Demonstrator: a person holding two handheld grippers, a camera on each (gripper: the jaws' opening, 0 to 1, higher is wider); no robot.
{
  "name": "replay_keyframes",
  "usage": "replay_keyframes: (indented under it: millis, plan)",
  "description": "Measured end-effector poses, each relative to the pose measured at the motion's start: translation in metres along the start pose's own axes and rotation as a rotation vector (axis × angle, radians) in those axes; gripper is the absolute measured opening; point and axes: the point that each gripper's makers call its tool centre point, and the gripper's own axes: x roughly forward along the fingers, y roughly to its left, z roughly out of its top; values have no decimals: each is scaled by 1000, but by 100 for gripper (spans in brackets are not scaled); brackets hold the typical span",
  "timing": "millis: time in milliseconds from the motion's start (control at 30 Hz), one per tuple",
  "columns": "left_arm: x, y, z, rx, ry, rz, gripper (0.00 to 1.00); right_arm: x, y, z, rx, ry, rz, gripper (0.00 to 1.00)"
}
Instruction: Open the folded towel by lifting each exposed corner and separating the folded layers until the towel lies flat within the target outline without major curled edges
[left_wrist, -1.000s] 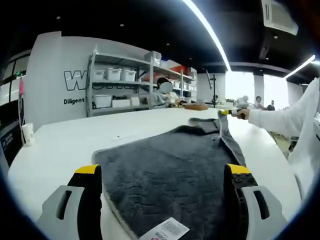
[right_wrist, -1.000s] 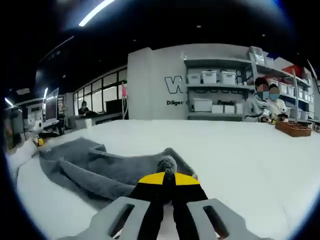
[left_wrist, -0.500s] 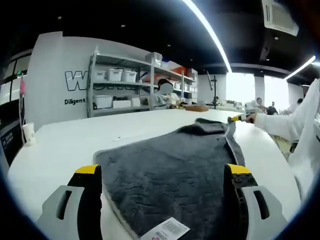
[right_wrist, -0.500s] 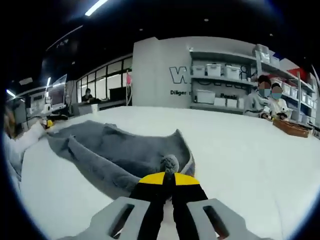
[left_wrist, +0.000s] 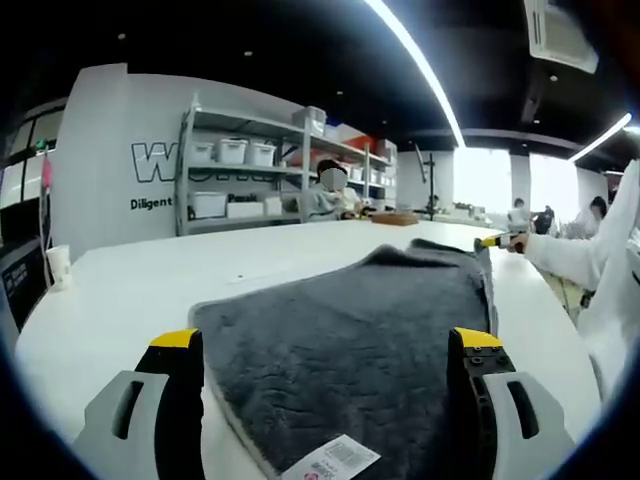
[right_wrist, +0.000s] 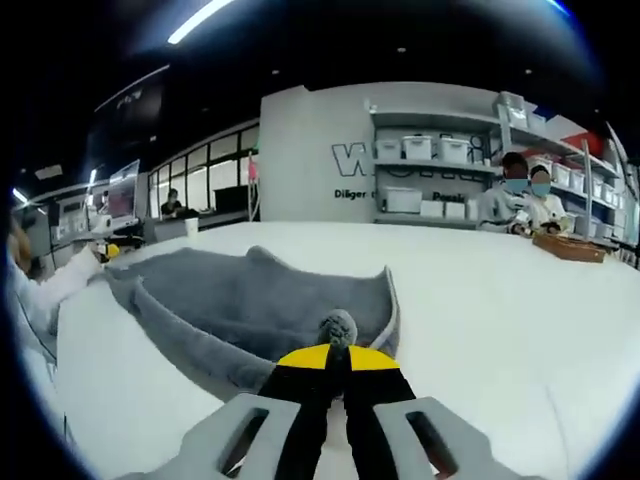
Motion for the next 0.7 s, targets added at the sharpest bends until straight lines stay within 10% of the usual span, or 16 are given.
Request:
replay_keyframes:
  millis: [700]
  plan:
    - [1,0,-3,-13,5,2,100,-42,0,-30,-10,20,-60,0]
